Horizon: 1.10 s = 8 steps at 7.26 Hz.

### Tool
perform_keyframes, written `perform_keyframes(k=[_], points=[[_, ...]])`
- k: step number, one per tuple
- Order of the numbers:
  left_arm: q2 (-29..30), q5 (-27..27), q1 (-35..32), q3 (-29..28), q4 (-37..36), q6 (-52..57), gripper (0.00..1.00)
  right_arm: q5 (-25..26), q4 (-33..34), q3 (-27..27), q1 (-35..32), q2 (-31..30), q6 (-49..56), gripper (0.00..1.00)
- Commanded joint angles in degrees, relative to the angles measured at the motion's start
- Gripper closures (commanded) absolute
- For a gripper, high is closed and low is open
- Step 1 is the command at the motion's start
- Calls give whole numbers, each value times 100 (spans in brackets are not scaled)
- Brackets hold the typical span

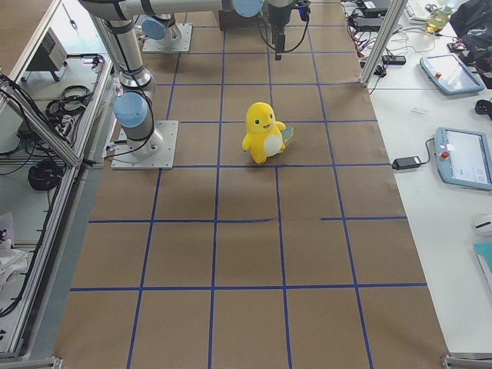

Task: Pull drawer sideways
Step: 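Align the open left gripper fingers around the white handle bar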

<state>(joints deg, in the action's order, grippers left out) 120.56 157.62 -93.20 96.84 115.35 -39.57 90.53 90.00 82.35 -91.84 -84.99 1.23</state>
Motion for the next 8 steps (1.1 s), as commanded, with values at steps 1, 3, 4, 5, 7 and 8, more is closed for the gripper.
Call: perform_keyframes(k=[1,3,4,5,7,8], points=[[-15,41,38,11,-4,-33,0,0,0,0,0,0,0,0],[2,58,82,28,5,-181,5,0,0,0,0,0,0,0],[72,154,100,28,5,-261,18,0,0,0,0,0,0,0],[64,216,109,54,5,-279,22,0,0,0,0,0,0,0],[47,199,126,63,5,-332,33,0,0,0,0,0,0,0],[64,182,135,72,5,-340,44,0,0,0,0,0,0,0]])
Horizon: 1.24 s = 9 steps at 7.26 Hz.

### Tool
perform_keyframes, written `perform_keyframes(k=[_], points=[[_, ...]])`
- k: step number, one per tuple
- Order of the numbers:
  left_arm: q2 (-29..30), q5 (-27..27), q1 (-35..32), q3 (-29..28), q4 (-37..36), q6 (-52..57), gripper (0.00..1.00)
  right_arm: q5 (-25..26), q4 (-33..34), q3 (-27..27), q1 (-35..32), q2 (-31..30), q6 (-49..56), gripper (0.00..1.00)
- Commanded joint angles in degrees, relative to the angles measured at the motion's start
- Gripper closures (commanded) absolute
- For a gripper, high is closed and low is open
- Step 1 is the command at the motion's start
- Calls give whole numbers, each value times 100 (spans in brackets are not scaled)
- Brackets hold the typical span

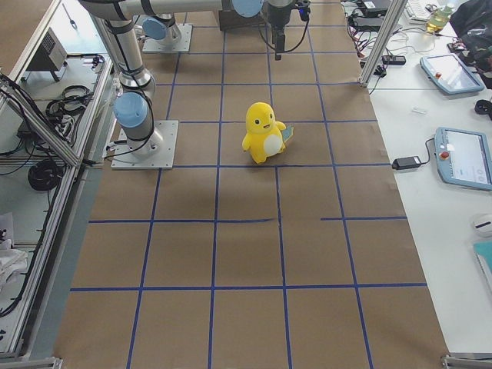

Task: Pull drawer sideways
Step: 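Align the open left gripper fingers around the white handle bar, then close the left gripper on the white handle bar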

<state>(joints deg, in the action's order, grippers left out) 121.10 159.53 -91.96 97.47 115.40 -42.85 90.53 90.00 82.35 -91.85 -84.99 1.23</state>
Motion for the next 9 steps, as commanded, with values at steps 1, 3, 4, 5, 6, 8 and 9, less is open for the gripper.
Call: perform_keyframes(k=[1,3,4,5,6,8,9], points=[[-8,-45,11,0,-9,-13,56,0,0,0,0,0,0,0],[10,-19,11,0,-18,-5,69,0,0,0,0,0,0,0],[18,16,11,0,-18,56,100,0,0,0,0,0,0,0],[10,-10,11,-8,-18,66,100,0,0,0,0,0,0,0],[53,-19,11,-17,-26,66,100,0,0,0,0,0,0,0],[80,-1,11,-26,-53,66,100,0,0,0,0,0,9,0],[80,-1,11,-61,-44,83,100,0,0,0,0,0,0,0]])
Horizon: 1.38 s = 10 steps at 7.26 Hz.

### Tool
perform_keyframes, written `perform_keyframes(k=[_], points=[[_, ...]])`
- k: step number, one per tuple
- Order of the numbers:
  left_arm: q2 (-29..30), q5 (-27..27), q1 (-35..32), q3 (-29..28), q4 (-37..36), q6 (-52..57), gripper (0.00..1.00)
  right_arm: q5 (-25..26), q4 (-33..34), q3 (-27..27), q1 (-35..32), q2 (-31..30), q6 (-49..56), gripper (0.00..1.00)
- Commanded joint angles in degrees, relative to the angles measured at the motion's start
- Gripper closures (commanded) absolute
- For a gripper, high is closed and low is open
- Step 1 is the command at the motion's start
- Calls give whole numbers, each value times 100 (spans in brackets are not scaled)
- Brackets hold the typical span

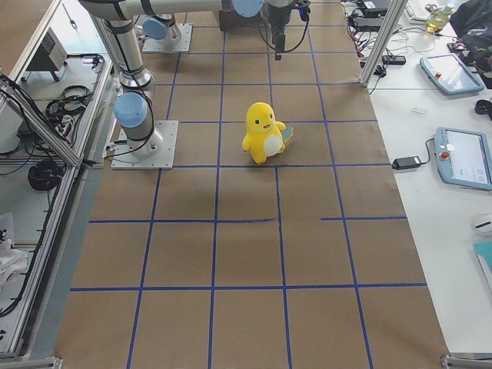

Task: Pull drawer sideways
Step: 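Close the left gripper on the white handle bar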

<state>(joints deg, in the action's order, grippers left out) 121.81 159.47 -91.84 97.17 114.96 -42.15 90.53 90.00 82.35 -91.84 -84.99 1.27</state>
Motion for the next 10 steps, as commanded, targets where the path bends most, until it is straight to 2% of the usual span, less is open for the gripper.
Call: perform_keyframes(k=[1,10], points=[[0,-12,-1,-57,-9,31,100,0,0,0,0,0,-4,0],[53,-179,-132,-180,-9,49,100,0,0,0,0,0,-4,0]])
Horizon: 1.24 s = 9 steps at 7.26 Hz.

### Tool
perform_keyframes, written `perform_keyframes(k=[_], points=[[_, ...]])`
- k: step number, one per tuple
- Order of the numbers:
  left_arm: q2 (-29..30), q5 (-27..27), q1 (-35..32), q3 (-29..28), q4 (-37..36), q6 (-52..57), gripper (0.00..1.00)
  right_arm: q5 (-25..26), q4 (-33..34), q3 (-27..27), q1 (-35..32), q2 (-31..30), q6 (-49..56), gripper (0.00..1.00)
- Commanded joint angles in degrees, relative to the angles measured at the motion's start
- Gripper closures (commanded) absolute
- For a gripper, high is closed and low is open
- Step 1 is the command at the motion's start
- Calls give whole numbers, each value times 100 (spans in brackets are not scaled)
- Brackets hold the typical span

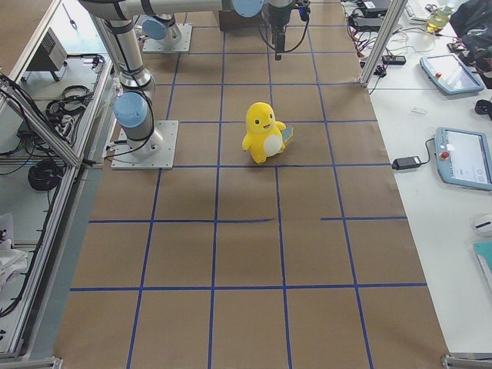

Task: Pull drawer sideways
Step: 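Close the left gripper on the white handle bar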

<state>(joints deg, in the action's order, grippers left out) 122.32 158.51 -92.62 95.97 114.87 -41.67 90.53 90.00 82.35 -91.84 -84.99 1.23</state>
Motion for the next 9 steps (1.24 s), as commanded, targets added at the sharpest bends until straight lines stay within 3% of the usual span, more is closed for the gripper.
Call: perform_keyframes(k=[1,9], points=[[11,-153,-81,-139,0,88,100,0,0,0,0,0,0,0],[169,-435,-336,-386,-88,177,100,0,0,0,0,0,0,0]])
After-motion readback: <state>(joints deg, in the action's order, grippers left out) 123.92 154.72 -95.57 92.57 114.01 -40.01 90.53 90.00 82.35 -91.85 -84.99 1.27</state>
